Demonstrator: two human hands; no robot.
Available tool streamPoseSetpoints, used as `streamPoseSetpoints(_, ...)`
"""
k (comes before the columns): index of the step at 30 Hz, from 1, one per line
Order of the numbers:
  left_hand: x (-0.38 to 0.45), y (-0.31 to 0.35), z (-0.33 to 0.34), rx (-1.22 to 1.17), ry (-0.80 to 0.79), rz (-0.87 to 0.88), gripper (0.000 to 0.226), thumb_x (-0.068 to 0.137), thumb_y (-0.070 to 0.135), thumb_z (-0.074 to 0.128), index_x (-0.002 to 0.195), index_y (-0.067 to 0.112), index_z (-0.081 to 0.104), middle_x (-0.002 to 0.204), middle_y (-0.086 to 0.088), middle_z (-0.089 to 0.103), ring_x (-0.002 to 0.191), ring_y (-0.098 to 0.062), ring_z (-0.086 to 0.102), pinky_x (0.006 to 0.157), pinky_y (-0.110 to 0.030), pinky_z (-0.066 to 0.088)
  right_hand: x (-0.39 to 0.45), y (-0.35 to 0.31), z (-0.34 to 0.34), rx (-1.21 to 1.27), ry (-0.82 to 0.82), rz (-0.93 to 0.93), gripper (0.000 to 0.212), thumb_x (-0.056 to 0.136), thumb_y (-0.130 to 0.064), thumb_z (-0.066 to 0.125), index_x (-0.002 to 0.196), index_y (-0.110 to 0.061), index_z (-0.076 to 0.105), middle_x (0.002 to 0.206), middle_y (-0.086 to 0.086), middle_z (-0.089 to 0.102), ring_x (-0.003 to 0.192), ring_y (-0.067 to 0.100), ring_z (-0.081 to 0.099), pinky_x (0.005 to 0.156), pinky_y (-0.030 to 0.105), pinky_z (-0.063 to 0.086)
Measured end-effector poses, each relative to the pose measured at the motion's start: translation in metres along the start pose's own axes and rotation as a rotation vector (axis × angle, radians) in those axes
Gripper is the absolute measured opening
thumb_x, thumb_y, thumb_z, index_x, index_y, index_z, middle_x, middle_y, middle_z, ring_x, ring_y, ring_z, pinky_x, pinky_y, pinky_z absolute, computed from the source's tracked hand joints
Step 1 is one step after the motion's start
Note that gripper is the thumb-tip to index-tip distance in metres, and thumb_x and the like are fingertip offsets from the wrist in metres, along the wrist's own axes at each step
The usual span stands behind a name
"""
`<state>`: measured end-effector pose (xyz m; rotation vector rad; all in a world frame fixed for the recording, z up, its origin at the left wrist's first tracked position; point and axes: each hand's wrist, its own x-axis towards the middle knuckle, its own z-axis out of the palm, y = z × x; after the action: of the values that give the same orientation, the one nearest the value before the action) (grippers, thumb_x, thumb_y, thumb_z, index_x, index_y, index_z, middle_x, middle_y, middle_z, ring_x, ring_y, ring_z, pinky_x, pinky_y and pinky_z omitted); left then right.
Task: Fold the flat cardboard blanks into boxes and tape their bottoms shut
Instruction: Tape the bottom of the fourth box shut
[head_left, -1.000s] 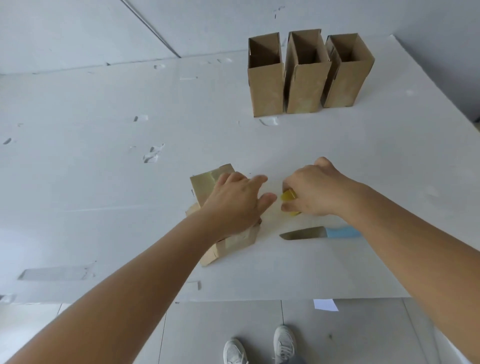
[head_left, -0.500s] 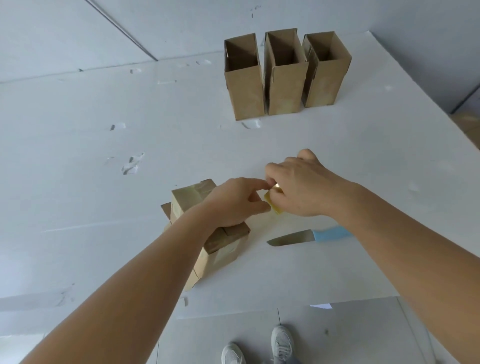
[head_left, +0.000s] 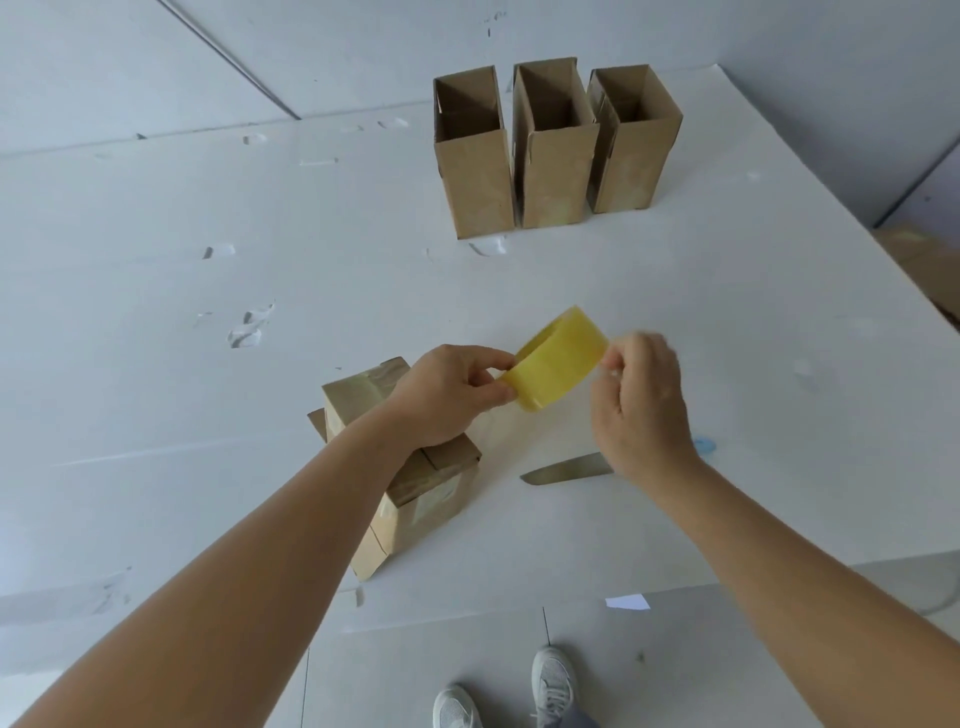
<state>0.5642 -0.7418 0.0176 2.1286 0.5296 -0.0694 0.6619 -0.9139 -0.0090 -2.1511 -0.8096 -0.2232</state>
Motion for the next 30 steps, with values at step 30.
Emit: streamPoseSetpoints(30,-0.016,-0.007,-0.001,-0.120,0.104,0.043,0.022,0.083,0.023,0.072,0.086,0.044,0.069,0.063,0.013,0.058,0.063,-0.012,0.047,0.068,-0.028,0.042,-0.040,-0.073,-0.043,-0.684,-0.586,-0.213,0.016,0.098,-0.023,0.037,0.085,-0.021,0.028,0.061,-0.005,0.032,0.047,0.014,0.030,0.043,0.029,0.016)
